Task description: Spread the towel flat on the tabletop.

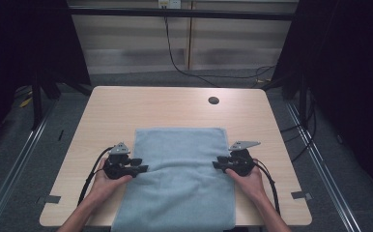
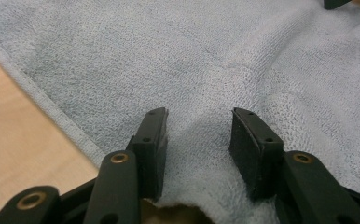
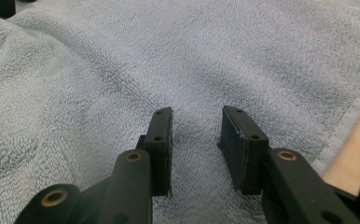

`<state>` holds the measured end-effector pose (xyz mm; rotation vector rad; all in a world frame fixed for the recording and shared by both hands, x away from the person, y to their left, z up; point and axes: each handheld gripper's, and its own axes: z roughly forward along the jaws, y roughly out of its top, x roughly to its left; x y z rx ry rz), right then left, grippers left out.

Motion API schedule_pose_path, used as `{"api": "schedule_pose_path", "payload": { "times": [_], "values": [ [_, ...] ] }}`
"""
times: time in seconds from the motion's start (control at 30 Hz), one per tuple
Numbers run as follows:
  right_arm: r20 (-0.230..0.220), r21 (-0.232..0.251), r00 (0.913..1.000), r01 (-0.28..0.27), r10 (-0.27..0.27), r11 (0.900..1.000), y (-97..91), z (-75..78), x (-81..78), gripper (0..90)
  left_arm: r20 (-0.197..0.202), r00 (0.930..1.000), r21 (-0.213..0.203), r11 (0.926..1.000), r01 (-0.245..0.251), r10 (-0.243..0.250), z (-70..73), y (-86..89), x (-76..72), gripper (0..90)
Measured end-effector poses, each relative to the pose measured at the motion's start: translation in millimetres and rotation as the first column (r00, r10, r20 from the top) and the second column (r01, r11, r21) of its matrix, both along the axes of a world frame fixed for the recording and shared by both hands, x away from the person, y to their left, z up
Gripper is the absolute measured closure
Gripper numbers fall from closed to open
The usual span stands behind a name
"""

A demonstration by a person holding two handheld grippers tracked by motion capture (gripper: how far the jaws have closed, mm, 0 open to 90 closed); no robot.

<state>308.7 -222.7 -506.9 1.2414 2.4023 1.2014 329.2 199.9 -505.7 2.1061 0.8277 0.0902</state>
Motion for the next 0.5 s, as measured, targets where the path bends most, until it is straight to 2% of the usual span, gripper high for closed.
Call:
{"api": "schedule_pose_path", "payload": {
  "times": [0.03, 0.1, 0.23, 0.37, 0.5],
  "values": [
    [-0.005, 0.016, 1.0000, -0.001, 0.001, 0.9999, -1.6, -0.5, -7.4, 63.3, 0.005, 0.9999, -0.007, 0.9999, 0.010, -0.010, -0.7, 2.2, -10.0, 56.2],
    [-0.001, 0.021, 1.0000, -0.003, 0.003, 0.9998, -1.5, -1.0, -11.9, 63.2, 0.012, 0.9997, -0.001, 0.9998, 0.019, -0.019, -0.4, 3.6, -15.6, 56.2],
    [-0.002, 0.008, 0.9992, -0.041, 0.041, 0.9991, 0.1, 0.6, -32.8, 62.5, -0.004, 0.9996, -0.003, 0.9996, 0.027, -0.027, 0.9, 4.5, -32.2, 56.2],
    [0.001, 0.001, 0.9987, -0.052, 0.052, 0.9987, -0.9, 1.4, -42.2, 62.1, -0.044, 0.9978, -0.015, 0.9987, 0.049, -0.049, 2.6, 5.9, -42.5, 56.2],
    [-0.019, 0.018, 0.9982, -0.057, 0.057, 0.9982, -2.4, 2.1, -56.8, 62.1, -0.058, 0.9960, -0.027, 0.9974, 0.066, -0.068, 2.8, 8.6, -52.4, 56.3]
  ]
}}
